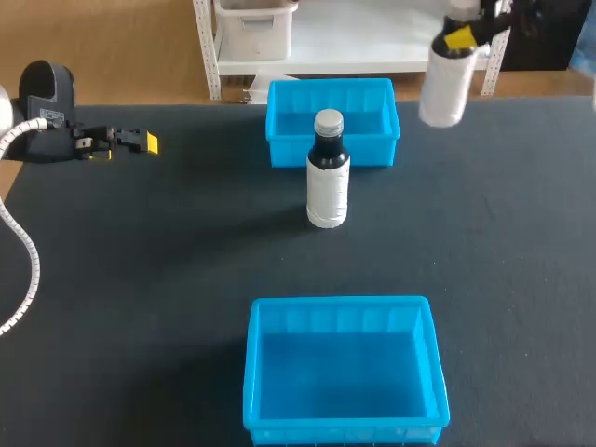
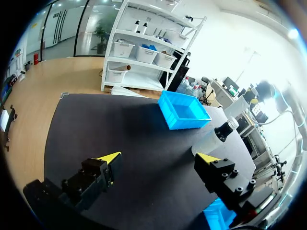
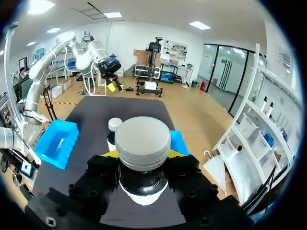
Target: Pick up the bottle, and place it in the far bin if it is heavy, or in the near bin if it is light.
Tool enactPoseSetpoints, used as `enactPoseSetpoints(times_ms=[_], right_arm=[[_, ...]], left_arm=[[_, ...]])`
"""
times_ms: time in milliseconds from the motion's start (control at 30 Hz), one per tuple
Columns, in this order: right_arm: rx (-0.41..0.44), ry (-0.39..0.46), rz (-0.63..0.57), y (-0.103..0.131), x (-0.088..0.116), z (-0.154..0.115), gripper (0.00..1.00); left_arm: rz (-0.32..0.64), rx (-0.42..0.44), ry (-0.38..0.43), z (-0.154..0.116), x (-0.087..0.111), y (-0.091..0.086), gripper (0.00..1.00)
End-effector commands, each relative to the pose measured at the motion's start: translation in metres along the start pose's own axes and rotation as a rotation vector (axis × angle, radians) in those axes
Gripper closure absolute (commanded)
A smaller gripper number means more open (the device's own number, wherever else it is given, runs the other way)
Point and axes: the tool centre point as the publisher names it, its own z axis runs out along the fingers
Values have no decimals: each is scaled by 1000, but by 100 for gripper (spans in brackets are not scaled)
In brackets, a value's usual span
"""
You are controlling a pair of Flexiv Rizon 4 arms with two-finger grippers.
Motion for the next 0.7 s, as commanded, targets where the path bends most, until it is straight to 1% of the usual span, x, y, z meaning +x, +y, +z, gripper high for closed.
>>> enactPoseSetpoints(times_ms=[33,500,700], right_arm=[[-97,4,15,-41,-9,20,100],[-95,5,64,-72,-32,87,100],[-114,14,43,-80,-43,117,100]], left_arm=[[0,0,0,0,0,0,0],[0,0,0,0,0,0,0],[0,0,0,0,0,0,0]])
